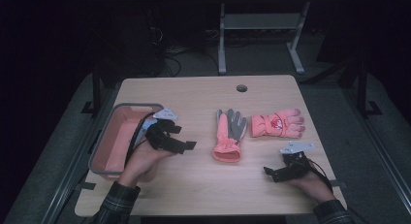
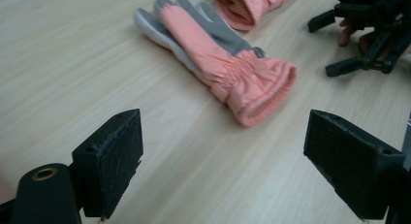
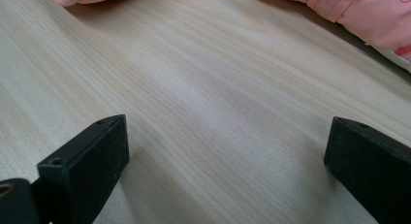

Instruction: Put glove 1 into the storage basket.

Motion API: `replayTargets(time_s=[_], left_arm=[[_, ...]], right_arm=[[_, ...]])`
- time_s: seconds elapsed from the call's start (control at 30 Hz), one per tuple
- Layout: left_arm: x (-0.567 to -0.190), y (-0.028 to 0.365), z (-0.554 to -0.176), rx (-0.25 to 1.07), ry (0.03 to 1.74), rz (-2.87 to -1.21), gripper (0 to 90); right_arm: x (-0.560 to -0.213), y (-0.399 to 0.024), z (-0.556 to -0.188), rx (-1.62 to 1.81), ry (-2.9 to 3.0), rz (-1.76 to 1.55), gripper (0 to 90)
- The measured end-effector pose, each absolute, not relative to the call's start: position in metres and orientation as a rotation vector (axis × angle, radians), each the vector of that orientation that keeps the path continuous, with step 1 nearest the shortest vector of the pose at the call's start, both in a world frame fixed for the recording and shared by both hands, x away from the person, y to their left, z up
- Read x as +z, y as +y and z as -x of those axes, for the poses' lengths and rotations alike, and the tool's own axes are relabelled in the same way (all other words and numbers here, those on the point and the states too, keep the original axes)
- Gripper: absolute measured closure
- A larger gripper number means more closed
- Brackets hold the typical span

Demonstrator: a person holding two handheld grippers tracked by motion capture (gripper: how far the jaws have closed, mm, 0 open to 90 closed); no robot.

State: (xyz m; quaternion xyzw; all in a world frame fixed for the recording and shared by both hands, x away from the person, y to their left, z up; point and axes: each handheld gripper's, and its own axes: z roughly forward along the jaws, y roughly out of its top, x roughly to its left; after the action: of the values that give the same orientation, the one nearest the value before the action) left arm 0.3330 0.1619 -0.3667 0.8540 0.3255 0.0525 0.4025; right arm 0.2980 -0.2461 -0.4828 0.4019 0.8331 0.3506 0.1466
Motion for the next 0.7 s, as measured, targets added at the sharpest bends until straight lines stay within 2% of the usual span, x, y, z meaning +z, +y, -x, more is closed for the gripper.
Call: replayTargets(time_s=[0.27, 0.7], left_arm=[[-0.390, 0.135, -0.316, 0.135, 0.748, -2.222, 13.7], [-0.434, 0.124, -0.297, 0.146, 0.690, -2.301, 13.6]], right_arm=[[-0.483, -0.246, -0.298, 1.009, 2.398, -1.154, 1.6], [-0.483, -0.246, -0.298, 1.009, 2.398, -1.154, 1.6]])
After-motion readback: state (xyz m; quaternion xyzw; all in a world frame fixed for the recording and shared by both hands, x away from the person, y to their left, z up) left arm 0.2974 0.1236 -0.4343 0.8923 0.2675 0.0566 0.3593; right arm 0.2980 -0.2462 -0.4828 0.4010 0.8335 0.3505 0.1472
